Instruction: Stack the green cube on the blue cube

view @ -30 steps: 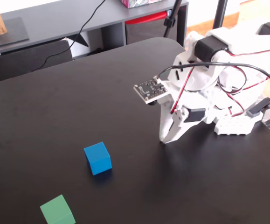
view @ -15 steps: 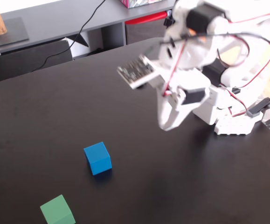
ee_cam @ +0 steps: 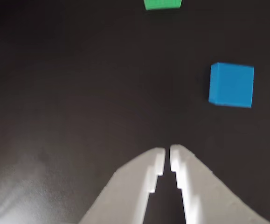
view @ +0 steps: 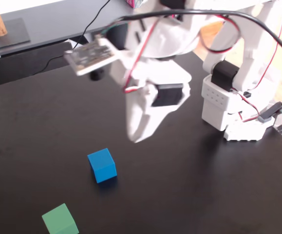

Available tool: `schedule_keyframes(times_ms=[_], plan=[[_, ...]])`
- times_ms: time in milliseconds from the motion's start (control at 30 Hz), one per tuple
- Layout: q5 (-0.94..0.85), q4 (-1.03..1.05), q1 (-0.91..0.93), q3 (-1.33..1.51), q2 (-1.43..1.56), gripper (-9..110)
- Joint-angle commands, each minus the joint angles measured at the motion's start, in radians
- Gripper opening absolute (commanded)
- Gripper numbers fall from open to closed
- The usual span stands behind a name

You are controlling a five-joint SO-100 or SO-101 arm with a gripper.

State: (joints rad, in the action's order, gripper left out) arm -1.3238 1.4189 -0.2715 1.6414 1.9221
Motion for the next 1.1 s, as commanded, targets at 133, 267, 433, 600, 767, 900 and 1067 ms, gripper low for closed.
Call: schedule_keyframes(times_ms=[133, 267, 433, 600, 767, 900, 1067], plan=[[-0.017, 0.011, -0.006, -0.383, -0.258, 0], [-0.012, -0.026, 0.009, -0.492, -0.388, 0], [-0.06, -0.017, 0.02, -0.555, -0.506, 0], [-0.107, -0.057, 0.025, -0.632, -0.615, 0], [-0.179, -0.115, 0.021, -0.698, -0.713, 0], [-0.193, -0.115, 0.02, -0.747, -0.769, 0], [-0.198, -0.166, 0.048, -0.75, -0.802, 3]])
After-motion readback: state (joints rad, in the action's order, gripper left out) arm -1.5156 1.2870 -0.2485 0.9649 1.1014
